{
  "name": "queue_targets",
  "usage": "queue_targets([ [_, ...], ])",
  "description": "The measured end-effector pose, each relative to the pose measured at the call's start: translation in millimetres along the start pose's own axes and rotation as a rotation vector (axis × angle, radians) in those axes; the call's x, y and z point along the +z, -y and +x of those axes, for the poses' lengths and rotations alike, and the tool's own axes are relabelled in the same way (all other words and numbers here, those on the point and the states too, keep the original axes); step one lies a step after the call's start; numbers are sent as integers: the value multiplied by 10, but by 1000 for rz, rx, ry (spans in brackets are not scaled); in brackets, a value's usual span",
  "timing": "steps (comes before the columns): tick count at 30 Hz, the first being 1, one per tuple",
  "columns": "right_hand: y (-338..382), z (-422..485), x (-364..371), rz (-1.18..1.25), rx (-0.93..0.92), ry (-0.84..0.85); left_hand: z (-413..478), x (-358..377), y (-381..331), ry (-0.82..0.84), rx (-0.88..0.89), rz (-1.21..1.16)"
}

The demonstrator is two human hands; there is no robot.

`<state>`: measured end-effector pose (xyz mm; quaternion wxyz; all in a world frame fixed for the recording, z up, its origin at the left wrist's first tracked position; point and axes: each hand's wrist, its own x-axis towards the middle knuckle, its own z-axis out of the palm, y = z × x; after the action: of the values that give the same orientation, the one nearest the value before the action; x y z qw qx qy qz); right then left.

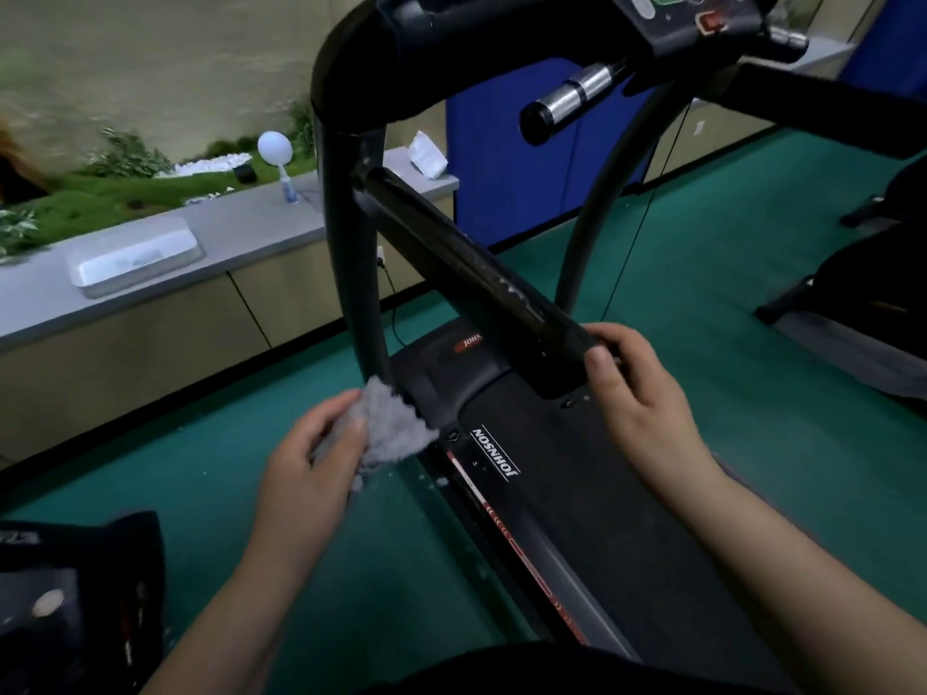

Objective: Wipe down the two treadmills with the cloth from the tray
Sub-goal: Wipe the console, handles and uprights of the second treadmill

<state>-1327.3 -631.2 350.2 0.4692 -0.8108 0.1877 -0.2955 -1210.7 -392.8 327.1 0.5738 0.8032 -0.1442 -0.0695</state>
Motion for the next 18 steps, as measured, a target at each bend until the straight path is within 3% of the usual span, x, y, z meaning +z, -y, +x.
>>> queue_targets([
  [3, -25, 132, 89, 32, 46, -69, 327, 89, -363, -63, 210, -7],
  [6, -89, 154, 189, 28, 76, -146, 713, 304, -715, -52, 528, 100],
  [11, -54, 142, 272, 32, 161, -238, 1291, 911, -759, 247, 900, 411],
  [18, 44, 104, 389, 59, 280, -384, 989, 1104, -713, 467, 1303, 350],
])
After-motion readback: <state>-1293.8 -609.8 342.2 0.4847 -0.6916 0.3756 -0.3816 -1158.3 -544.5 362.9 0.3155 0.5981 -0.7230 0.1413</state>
